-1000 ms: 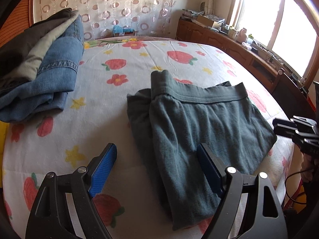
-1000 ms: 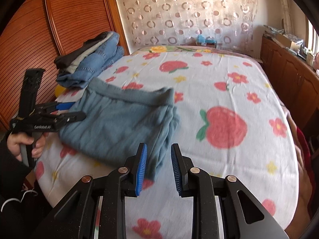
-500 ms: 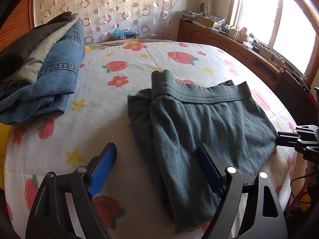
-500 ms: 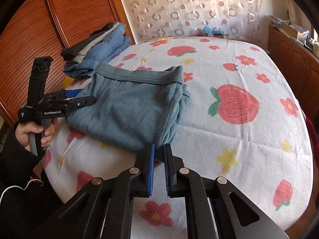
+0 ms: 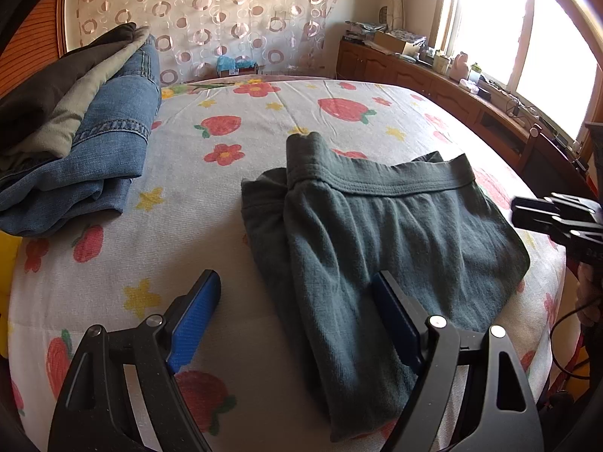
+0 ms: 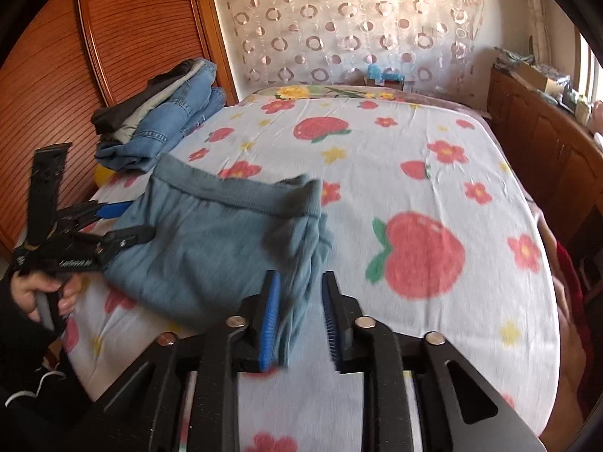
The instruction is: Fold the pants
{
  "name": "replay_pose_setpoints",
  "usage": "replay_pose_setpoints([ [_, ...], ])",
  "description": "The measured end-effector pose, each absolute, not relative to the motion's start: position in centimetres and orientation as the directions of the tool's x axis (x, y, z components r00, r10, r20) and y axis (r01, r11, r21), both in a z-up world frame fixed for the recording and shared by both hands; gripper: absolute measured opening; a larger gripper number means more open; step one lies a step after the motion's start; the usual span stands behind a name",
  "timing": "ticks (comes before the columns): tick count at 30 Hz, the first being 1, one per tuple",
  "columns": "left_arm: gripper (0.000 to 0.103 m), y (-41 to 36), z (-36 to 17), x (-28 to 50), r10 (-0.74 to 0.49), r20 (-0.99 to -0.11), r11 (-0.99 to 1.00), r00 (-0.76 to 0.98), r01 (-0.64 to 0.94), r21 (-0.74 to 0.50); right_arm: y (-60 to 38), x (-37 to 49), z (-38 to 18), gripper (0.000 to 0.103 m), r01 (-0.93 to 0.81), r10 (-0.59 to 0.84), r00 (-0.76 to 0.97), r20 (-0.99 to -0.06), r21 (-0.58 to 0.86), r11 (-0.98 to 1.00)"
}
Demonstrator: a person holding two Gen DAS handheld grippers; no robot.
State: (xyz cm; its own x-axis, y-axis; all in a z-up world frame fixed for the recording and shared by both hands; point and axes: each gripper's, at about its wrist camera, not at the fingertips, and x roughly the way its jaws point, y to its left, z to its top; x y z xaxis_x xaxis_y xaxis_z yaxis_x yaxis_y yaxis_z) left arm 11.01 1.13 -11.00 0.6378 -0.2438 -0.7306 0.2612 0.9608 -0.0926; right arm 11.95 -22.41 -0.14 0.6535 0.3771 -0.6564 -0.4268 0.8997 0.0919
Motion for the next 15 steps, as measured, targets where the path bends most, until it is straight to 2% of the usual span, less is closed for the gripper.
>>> replay_pose_setpoints([
  [2,0.083,1.1,-11.0,11.0,-0.243,-0.731,0.961,0.638,0.261,-0.092,-21.4,12.8,-0.4,0.041,-0.428,0.365,0.658,-0.658,0.072,0.901],
  [4,0.083,1.1,-11.0,11.0,-0.243,-0.731,0.961,0.638,0.261,-0.092,-20.6,13.8,-0.8,0.045,-0.43,0.362,0.656,-0.662,0.065,0.9],
  [15,0.083,1.1,-11.0,11.0,-0.243,-0.731,0.961,0.638,0.261,-0.091,-18.3,17.4,-1.8,0.046,-0.42,0.316,0.661,-0.681,0.012,0.907],
])
